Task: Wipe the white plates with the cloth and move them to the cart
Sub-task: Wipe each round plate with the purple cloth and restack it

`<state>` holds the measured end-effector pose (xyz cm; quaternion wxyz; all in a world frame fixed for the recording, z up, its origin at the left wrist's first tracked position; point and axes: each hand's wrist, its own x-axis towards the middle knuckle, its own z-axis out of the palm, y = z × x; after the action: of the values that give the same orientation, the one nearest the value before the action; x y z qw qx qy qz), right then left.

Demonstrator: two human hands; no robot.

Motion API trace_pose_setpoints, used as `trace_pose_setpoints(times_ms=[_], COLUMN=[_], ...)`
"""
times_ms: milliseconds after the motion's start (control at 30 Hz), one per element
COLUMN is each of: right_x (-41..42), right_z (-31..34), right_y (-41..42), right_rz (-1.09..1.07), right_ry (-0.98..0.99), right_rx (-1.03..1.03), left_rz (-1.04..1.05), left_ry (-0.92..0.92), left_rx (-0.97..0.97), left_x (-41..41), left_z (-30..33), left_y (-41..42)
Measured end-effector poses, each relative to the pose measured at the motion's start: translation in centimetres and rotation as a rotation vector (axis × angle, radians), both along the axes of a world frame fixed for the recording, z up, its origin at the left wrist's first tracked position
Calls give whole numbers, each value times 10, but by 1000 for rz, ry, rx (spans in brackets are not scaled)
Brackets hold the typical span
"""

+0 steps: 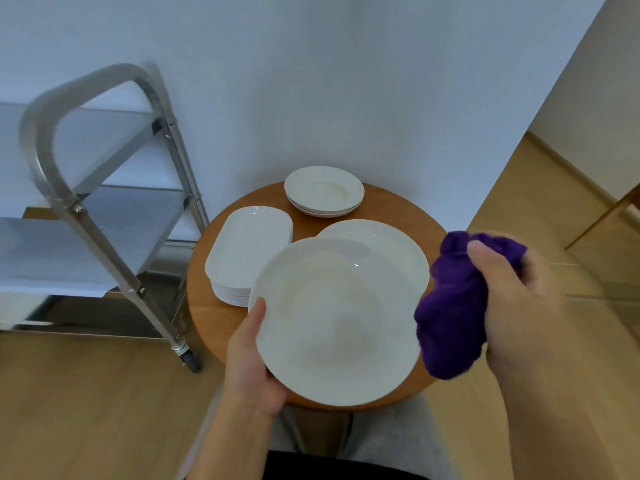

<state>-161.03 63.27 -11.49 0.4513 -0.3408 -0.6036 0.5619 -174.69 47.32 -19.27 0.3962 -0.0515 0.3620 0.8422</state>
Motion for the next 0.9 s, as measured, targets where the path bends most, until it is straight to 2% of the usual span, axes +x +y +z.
trace_pose_setpoints(times_ms=[100,167,267,367,467,600,667,767,900], right_x=[-18,-25,-34,-47,-60,-78,-86,-92,-73], right_z=[0,-12,-40,-68,-82,-86,-86,-80,-76], right_y=[-11,-22,-38,-49,-46,-35,-39,-53,-72], right_rz=[316,419,390,247,122,124,196,349,687], right_ry=[-488,-726,-833,-939,-875,-705,-666,-588,-522], right_rx=[157,214,288,457,497,425,483,691,833], left_rz=[-4,-19,-3,7,-15,-6,-29,-28,30], left_ry=[-39,-40,-85,-103,-45,-23,21,66,-23], left_rx=[48,79,86,100,99,112,115,121,205], left_x=[10,14,18,22,26,27,27,25,16], left_z=[-4,-6,-11,-12,-10,-10,-10,-10,-8], left_y=[5,6,4,2,5,4,3,-1,-10])
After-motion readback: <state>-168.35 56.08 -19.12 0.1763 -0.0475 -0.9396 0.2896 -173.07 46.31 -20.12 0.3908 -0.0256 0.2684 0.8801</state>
